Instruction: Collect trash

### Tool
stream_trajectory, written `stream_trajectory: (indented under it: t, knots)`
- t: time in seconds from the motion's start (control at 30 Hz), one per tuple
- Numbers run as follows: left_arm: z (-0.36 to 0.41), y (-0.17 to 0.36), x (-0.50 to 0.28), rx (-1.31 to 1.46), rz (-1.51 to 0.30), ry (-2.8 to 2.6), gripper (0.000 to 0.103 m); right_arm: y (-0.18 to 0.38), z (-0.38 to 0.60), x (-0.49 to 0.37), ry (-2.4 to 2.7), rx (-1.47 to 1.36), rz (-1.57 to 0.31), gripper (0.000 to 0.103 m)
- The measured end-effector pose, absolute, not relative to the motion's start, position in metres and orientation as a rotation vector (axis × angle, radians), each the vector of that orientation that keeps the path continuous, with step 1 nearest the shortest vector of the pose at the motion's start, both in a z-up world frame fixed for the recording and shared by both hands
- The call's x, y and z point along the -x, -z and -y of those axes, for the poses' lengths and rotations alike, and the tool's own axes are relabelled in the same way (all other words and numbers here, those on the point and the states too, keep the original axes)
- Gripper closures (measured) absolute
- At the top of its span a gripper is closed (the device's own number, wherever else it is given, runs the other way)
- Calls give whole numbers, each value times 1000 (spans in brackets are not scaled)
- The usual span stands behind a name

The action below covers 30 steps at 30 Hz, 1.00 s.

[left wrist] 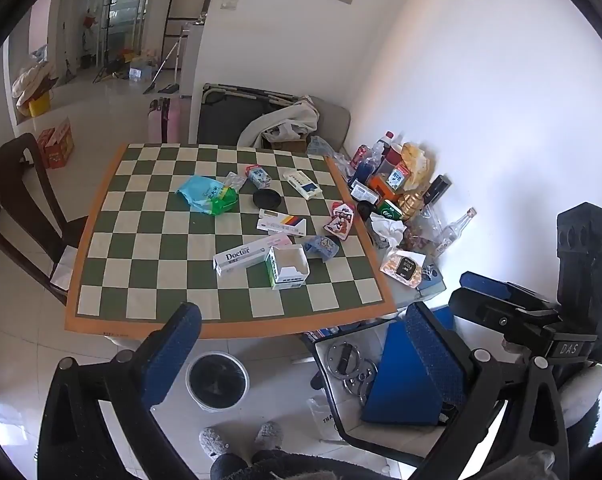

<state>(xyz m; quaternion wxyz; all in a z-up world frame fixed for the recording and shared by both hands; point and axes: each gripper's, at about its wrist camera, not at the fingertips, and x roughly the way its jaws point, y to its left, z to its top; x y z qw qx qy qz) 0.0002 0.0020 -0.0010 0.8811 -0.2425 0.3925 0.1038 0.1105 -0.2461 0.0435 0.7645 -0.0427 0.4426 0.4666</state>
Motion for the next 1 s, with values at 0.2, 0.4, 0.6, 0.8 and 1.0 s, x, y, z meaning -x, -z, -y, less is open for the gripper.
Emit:
stream_trajectory:
  t: [0.2, 0.4, 0.6, 0.8, 1.0]
  knots:
    - [0, 1, 0, 487, -817, -226, 0, -43, 245, -111, -1021, 93, -971, 0]
    - [0, 0, 0, 483, -815, -224, 0, -36, 252, -113, -1022, 101, -981, 0]
    - [0, 0, 0, 481, -814, -223, 0, -36, 249, -117, -1023, 111, -992, 0]
    - [1, 0, -1, 478, -815, -226, 0, -37, 244, -116, -1033, 118, -995, 0]
    - [4, 1, 1, 478, -815, -225, 0, -37, 243, -115, -1033, 116, -999, 0]
